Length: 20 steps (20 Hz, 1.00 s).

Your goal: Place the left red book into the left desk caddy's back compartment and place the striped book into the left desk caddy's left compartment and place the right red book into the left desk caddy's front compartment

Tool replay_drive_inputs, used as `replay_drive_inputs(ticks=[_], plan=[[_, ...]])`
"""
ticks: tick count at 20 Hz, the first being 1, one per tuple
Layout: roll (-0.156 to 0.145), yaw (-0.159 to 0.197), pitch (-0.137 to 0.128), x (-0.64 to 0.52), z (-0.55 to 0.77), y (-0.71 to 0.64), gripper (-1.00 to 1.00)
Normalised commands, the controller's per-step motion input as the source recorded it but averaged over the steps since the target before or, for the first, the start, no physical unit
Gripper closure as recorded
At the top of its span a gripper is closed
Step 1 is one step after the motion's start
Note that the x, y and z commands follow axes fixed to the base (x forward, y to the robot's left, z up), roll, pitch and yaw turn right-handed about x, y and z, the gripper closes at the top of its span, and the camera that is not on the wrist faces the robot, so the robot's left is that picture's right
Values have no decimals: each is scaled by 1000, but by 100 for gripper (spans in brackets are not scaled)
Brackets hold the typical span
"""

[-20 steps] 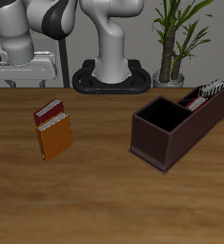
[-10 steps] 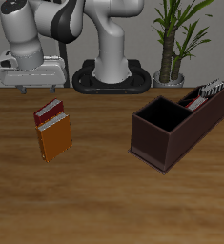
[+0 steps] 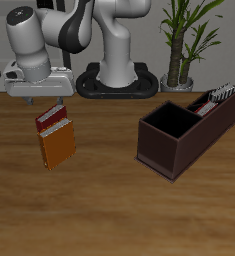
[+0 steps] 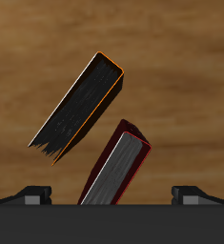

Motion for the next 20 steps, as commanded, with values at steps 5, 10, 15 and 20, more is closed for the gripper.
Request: replay_drive_inputs(ticks=[5,10,15,20], plan=[[-25,-28,28,60,-258,-43,-100],[30,-7,7,-112,-194,44,-100],[14,2,11,-85,-123,33,-100],[-1,2,23,-38,-153,-16,-100]])
